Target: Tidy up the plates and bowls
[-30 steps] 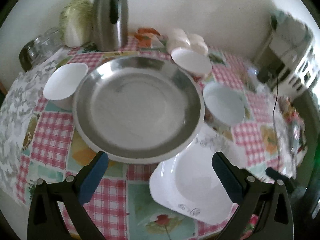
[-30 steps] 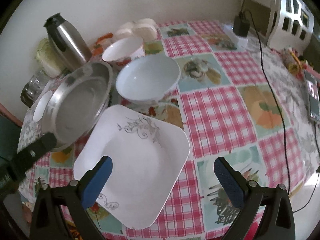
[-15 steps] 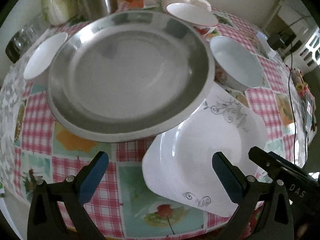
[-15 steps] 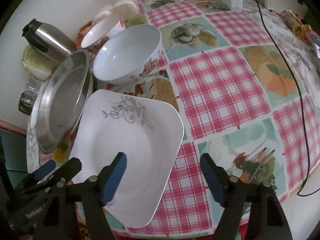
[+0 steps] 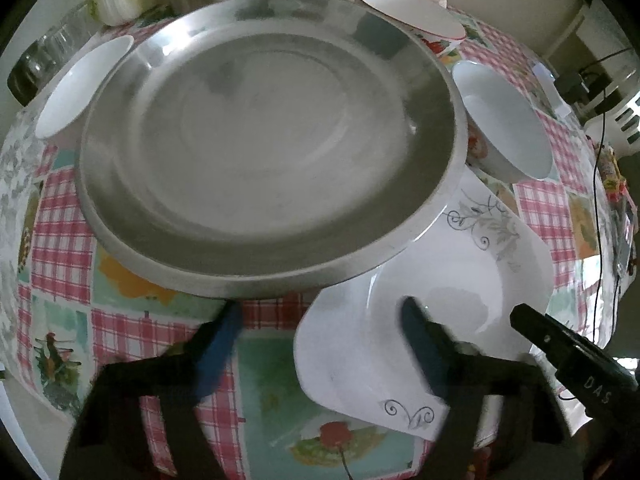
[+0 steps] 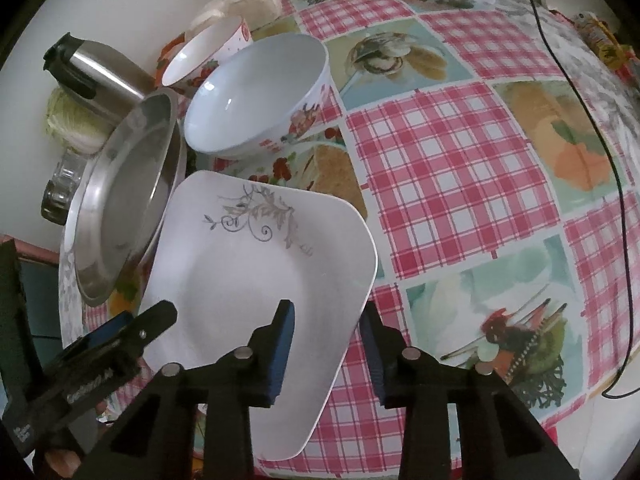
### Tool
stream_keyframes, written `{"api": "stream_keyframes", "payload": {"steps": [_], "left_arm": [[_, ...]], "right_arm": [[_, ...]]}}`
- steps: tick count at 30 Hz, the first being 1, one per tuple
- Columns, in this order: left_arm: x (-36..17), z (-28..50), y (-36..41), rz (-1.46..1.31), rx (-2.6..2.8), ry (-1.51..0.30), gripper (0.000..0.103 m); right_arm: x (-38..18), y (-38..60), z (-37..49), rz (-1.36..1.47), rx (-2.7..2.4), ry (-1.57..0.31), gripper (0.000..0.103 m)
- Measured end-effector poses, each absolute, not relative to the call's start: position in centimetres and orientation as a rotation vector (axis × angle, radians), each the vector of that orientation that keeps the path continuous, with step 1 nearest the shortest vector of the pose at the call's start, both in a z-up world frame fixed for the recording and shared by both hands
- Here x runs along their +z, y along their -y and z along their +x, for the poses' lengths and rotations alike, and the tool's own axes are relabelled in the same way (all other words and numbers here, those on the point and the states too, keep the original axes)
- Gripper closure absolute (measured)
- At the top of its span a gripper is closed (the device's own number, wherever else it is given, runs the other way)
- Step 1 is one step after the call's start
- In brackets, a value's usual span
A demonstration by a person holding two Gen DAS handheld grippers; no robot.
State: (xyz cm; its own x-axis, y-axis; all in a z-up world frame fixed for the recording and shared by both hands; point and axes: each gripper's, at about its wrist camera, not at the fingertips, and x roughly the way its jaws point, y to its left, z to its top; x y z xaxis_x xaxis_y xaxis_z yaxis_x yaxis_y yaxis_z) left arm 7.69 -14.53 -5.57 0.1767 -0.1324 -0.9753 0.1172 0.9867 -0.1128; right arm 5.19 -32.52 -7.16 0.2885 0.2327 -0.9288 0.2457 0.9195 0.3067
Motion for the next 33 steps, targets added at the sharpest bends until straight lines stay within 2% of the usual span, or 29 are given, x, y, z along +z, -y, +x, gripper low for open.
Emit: {"api": "stream_keyframes", "payload": {"steps": [1, 3, 6, 11, 15, 24, 33], "left_arm": [[-5.7, 7.8, 14.6, -0.016, -0.175, -1.387, 0.040], [-6.1, 8.0, 14.5, -0.020, -0.168, -1.400, 0.043], [-6.7, 8.1, 14.5, -0.035, -0.171, -1.420, 0.045], [-7.1, 8.2, 13.9, -0.073, -0.185, -1.432, 0.050], [-7.3, 7.8, 13.9, -0.081, -0.229, -1.441, 0.062], [-8.0, 7.0, 15.9, -0.032, -0.301, -1.460, 0.062], [-8.6, 5.8, 18.5, -0.006, -0.347, -1.465, 0.062]], "right_arm": [[-7.3, 32.4, 5.3, 0.430, -0.007, -1.296, 0.070], [-7.6, 32.4, 5.3, 0.423, -0.007, -1.302, 0.072], [-8.5, 32.3, 5.6, 0.442, 0.000, -1.306, 0.072], [-9.4, 32.6, 5.9, 0.442, -0.002, -1.322, 0.079], [-9.8, 32.6, 6.2, 0.413, -0.023, -1.318, 0.079], [-9.5, 33.2, 6.4, 0.352, -0.079, -1.303, 0.079], [-9.9, 36.7, 6.3, 0.422, -0.103, -1.294, 0.079]]}}
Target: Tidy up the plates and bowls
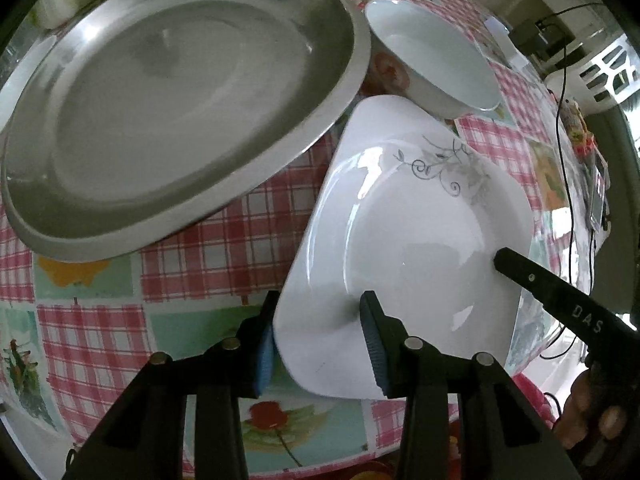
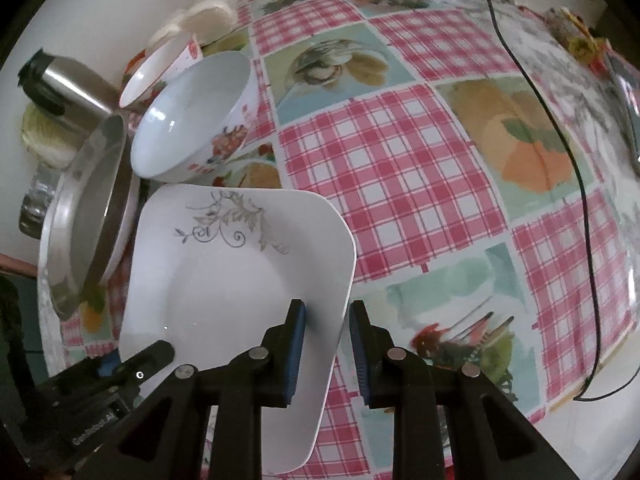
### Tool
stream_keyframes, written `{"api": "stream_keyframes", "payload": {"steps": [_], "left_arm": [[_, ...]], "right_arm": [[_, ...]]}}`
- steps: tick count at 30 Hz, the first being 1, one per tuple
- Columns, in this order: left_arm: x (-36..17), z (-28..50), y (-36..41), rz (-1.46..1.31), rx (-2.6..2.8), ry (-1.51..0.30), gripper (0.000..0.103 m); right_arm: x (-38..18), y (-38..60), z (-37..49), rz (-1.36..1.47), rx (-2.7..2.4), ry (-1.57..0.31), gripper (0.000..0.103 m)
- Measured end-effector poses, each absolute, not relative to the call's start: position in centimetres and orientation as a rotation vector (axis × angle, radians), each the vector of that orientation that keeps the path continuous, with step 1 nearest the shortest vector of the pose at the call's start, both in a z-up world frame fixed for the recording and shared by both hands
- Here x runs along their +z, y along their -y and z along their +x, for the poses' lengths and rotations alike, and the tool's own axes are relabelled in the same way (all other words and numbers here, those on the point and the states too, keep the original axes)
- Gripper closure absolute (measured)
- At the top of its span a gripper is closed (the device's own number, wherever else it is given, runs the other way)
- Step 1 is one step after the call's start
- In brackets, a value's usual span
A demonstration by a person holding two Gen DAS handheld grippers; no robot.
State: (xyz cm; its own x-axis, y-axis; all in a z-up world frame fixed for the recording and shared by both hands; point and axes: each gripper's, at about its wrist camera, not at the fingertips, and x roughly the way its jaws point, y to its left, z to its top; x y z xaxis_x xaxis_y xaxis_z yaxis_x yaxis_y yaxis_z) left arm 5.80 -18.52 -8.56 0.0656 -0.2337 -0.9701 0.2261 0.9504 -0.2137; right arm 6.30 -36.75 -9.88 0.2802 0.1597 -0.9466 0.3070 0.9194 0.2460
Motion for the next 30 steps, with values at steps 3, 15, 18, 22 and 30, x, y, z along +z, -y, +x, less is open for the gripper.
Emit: {"api": "stream_keyframes", "payload": {"steps": [3, 15, 18, 22, 30], "left_arm": [[-8.3, 5.4, 19.1, -0.037, -0.337, -1.459, 0.062], [-7.3, 7.7, 16.1, -0.221, -0.328, -1.448, 0.057], [-7.3, 8.3, 14.6, -0.253, -0.333, -1.437, 0.058], [-7.3, 9.1, 13.9, -0.276, -0.336, -1.424, 0.058], [-7.2, 9.5, 14.3, -0.238, -0.320, -1.420, 0.074]], "right_arm": [[-10.2, 37.9, 6.4, 0.467, -0.082, -1.294, 0.079], [-11.1, 42.3, 4.8, 0.578, -0.020, -1.291, 0.082], [-11.6, 42.6, 4.8, 0.605, -0.008, -1.292, 0.082], [-12.1, 42.6, 4.9, 0.638, 0.003, -1.289, 0.083], [-12.7, 42.0, 4.9, 0.674, 0.017, -1.287, 0.088]]}}
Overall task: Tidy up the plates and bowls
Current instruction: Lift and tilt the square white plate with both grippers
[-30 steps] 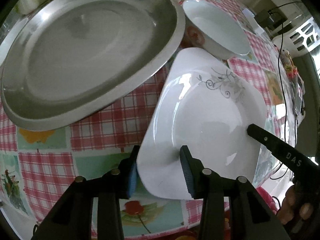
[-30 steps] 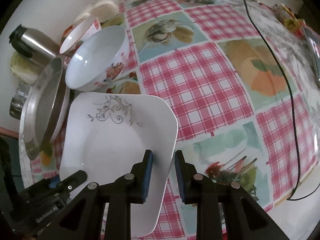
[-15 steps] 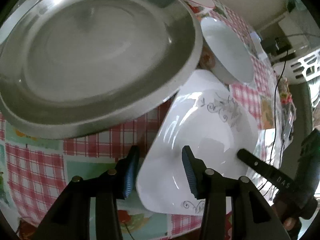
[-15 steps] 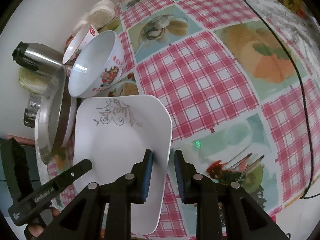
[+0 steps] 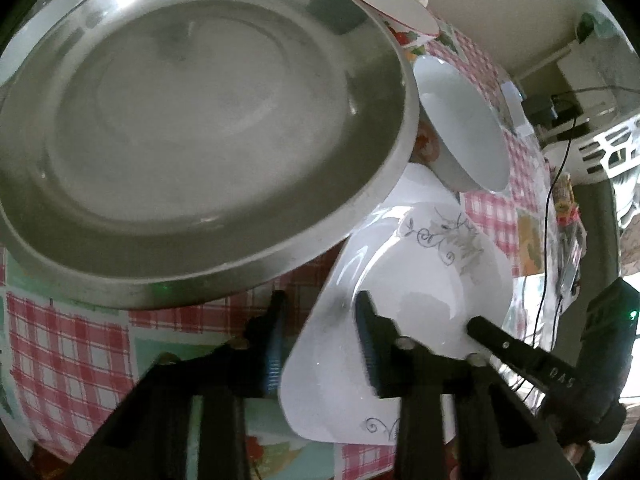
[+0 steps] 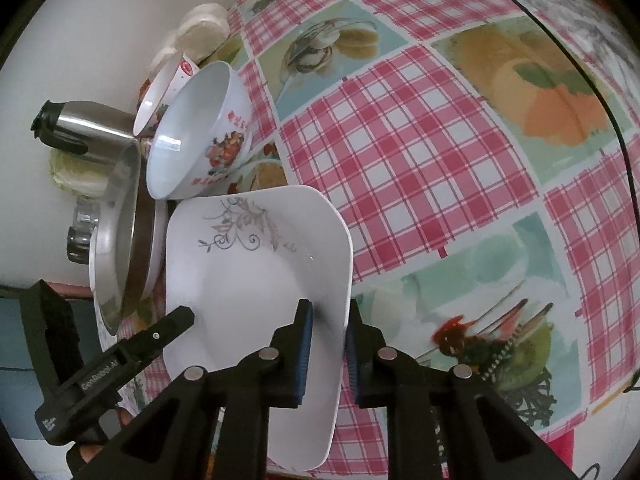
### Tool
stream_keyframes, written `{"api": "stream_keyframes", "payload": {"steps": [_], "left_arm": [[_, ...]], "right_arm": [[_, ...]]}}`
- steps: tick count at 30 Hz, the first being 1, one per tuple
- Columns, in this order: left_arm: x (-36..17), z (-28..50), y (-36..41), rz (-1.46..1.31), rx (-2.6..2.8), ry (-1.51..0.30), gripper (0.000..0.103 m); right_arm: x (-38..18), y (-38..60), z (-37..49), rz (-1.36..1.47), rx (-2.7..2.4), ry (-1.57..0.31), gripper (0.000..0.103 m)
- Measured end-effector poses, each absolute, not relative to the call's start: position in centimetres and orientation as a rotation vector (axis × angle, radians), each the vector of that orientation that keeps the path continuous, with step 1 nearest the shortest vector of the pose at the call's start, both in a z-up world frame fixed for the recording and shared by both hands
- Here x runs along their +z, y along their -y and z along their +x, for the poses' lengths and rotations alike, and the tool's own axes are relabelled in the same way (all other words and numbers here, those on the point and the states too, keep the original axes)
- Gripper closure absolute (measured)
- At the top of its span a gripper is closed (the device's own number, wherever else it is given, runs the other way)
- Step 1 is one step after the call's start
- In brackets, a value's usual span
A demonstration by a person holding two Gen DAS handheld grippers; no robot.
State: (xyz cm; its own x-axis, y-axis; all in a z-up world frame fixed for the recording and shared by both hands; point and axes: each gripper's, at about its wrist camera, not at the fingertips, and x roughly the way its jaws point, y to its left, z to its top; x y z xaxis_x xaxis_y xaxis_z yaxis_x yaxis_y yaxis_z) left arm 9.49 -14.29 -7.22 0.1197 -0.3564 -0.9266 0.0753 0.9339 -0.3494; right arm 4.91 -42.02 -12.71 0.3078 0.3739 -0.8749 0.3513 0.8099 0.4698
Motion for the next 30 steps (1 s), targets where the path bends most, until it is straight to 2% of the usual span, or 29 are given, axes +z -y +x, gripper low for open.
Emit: {"api": "stream_keyframes", "payload": {"steps": [20, 30], "left_arm": [[-6.4, 10.6, 16.0, -0.198, -0.370, -1.427, 0.076], [-7.7, 10.3, 15.6, -0.265, -0.389, -1.469, 0.076]], "right_arm": [[-8.9, 43.8, 2.1, 0.663, -0.009, -1.237, 0.088], [-9.0, 43.6, 2.0, 0.650, -0.031, -1.253, 0.088]]}}
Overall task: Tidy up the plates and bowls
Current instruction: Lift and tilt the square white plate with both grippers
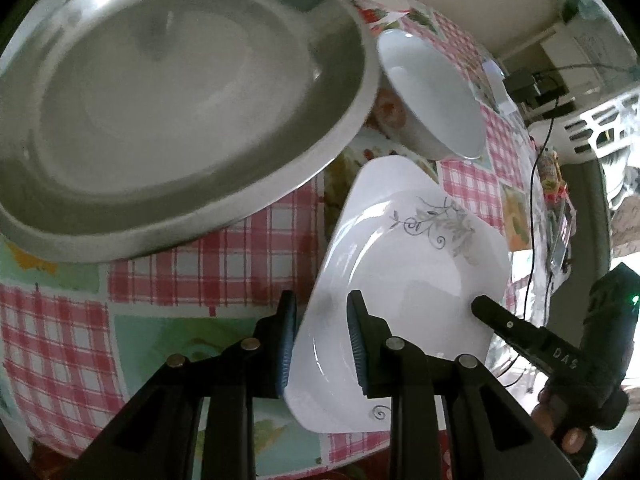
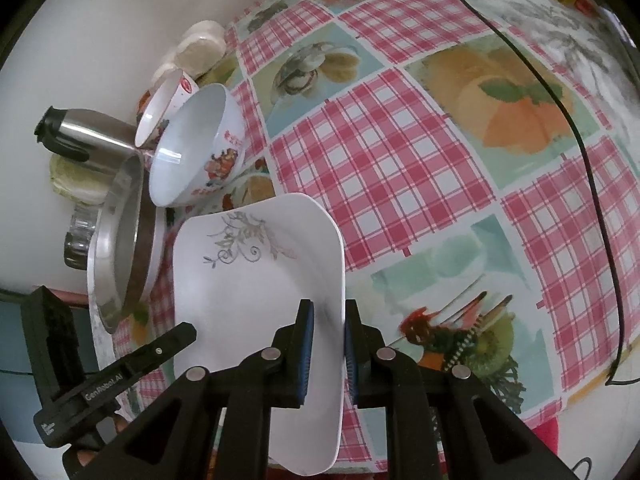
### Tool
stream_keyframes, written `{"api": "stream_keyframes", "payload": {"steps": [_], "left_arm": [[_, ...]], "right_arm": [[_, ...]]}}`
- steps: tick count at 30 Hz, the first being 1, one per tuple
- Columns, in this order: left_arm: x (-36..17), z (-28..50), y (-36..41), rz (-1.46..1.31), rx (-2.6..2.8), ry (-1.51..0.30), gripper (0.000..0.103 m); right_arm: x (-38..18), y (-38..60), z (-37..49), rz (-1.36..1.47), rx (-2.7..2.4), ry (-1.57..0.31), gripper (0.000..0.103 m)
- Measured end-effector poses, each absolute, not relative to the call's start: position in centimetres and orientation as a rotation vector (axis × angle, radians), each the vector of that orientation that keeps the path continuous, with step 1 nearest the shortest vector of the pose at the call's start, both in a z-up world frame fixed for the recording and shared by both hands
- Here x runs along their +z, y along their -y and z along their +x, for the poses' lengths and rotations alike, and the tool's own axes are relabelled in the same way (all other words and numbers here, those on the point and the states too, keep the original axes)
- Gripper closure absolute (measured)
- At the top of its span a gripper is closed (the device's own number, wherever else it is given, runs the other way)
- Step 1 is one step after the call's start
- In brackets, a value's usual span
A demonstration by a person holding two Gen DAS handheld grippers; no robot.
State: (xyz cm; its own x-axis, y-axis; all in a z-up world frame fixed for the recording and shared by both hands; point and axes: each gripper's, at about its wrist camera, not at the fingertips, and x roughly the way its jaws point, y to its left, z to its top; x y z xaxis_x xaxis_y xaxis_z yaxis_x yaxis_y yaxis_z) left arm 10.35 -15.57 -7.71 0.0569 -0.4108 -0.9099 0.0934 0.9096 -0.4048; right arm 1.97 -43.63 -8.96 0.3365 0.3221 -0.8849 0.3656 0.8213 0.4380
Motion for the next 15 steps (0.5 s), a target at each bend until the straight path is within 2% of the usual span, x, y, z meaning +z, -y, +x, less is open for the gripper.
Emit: {"api": "stream_keyframes", "payload": {"steps": [6, 15], "left_arm": [[-9.3, 10.5, 13.4, -0.511, -0.413, -1.514, 0.077], [-8.4, 10.3, 13.8, -0.495, -0.434, -1.477, 0.076]], "right_arm": [[-10.4, 44.1, 2.1, 0.718, -0.025, -1.280, 0.088], [-8.6, 44.5, 1.5, 0.725, 0.011, -1.186, 0.088]]}}
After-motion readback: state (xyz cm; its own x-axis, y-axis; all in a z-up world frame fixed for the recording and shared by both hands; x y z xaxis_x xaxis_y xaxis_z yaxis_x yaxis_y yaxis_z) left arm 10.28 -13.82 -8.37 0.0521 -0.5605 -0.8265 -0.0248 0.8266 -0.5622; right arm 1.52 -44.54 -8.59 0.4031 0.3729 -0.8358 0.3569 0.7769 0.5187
